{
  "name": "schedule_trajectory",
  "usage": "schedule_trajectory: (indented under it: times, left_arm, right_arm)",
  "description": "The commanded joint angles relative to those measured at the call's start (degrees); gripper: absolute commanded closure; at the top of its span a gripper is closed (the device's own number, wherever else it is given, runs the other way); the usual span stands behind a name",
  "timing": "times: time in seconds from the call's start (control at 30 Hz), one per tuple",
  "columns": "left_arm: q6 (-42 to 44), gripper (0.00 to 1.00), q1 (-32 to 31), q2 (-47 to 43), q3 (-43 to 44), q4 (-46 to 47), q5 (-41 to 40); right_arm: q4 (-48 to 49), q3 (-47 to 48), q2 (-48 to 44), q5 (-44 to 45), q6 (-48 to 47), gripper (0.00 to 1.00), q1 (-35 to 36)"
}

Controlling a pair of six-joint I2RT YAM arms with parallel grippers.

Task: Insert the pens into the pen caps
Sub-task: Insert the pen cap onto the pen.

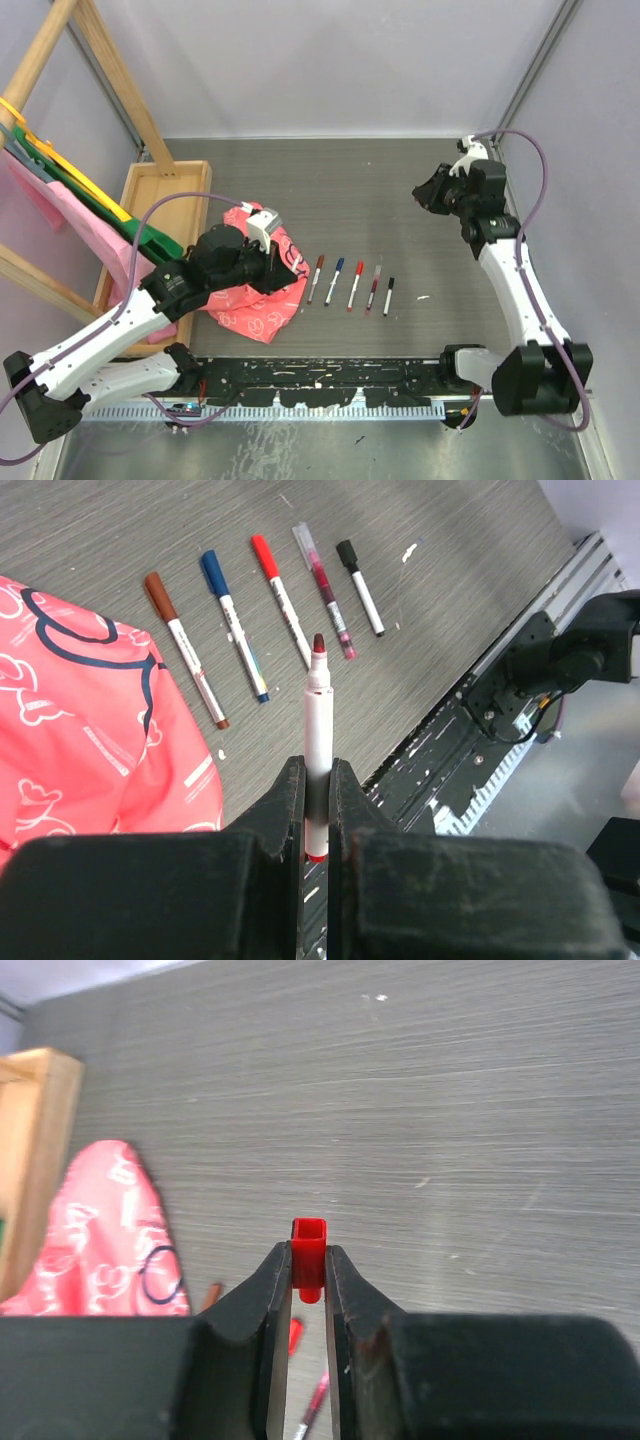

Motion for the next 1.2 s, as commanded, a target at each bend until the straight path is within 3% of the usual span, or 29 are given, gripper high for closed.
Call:
schedule_trajectory:
  times: [0.0, 0.07, 0.27, 0.5, 0.87, 1.17]
  left_arm:
    - [-3.3, 1.00, 0.1, -0.6, 2.2, 5.7, 0.9]
    - [-4.7, 1.00, 0.0, -0.7, 1.7, 7.4, 0.7]
    - [-7.9, 1.00, -0.1, -1.2, -0.7, 13.4, -1.8]
    - [-8.0, 1.00, -0.1, -3.2, -2.0, 19.9, 0.3]
    - [-8.1, 1.00, -0.1, -8.1, -5.7, 25.9, 6.1]
    - [-7.7, 1.00, -0.1, -8.5, -6.7, 28.9, 10.4]
  right_arm:
    - [9.9, -6.8, -7.5, -7.1, 10.2, 1.00, 0.9]
    - [12.3, -9.8, -11.3, -8.0, 12.7, 1.00, 2.3]
    - [14.8, -14.5, -21.6, 1.5, 17.6, 1.00, 13.8]
    - [26.6, -19.9, -28.0, 7.6, 28.0, 1.00, 24.5]
    - [45.1, -21.7, -25.0, 18.4, 29.8, 1.00, 43.9]
    - [51.8, -18.7, -19.9, 16.4, 27.0, 1.00, 49.3]
